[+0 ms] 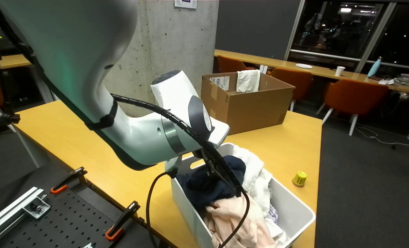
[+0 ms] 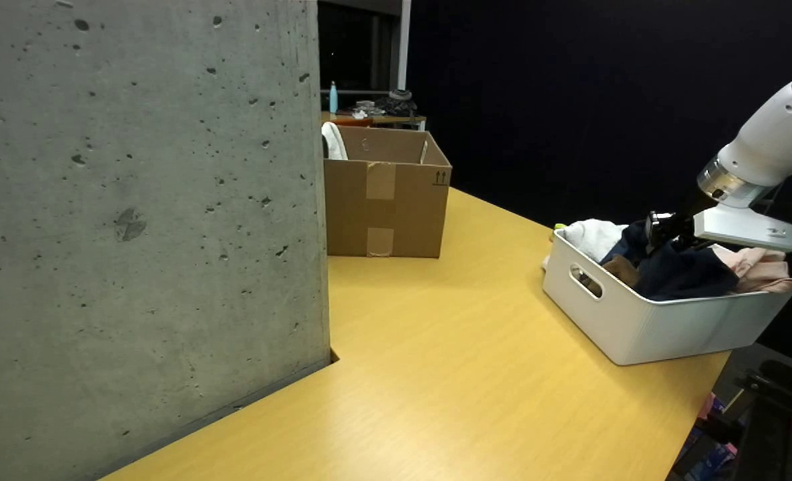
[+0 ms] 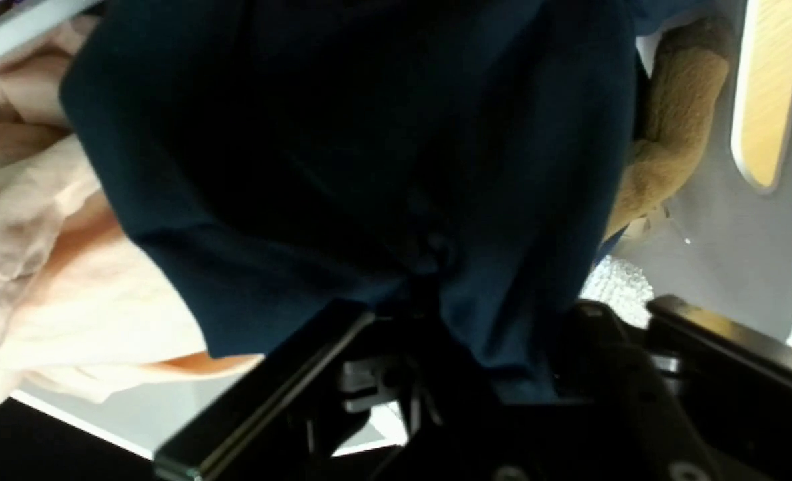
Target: Remove the blue cloth and the moose toy from basket, then wrap the moose toy with the blue cloth
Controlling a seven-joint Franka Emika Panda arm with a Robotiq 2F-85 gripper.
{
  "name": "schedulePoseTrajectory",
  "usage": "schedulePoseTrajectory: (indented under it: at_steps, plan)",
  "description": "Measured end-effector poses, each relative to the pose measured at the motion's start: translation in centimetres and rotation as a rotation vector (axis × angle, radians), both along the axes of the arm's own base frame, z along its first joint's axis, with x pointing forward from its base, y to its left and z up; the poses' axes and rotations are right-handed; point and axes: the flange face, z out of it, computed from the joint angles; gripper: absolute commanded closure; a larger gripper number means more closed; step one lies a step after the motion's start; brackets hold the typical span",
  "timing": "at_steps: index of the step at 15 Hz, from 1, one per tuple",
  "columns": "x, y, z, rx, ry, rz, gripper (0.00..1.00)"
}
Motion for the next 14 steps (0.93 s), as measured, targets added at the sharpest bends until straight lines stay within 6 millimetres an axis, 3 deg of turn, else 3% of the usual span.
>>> schedulePoseTrajectory:
  at_steps: [1, 4, 7, 10, 14]
  plan:
    - [0.1, 0.0, 0.3, -0.004, -0.004, 0.001, 0.99]
    - [0.8, 0.3, 2.4, -0.008, -0.028, 0.008, 0.98]
    - [2.1, 1.8, 6.8, -0.013, -0.069, 0.027, 0.98]
    - [3.3, 6.3, 12.5, -0.053, -0.124, 0.097, 0.98]
    - [4.2, 14.5, 18.9, -0.107, -0.193, 0.232, 0.98]
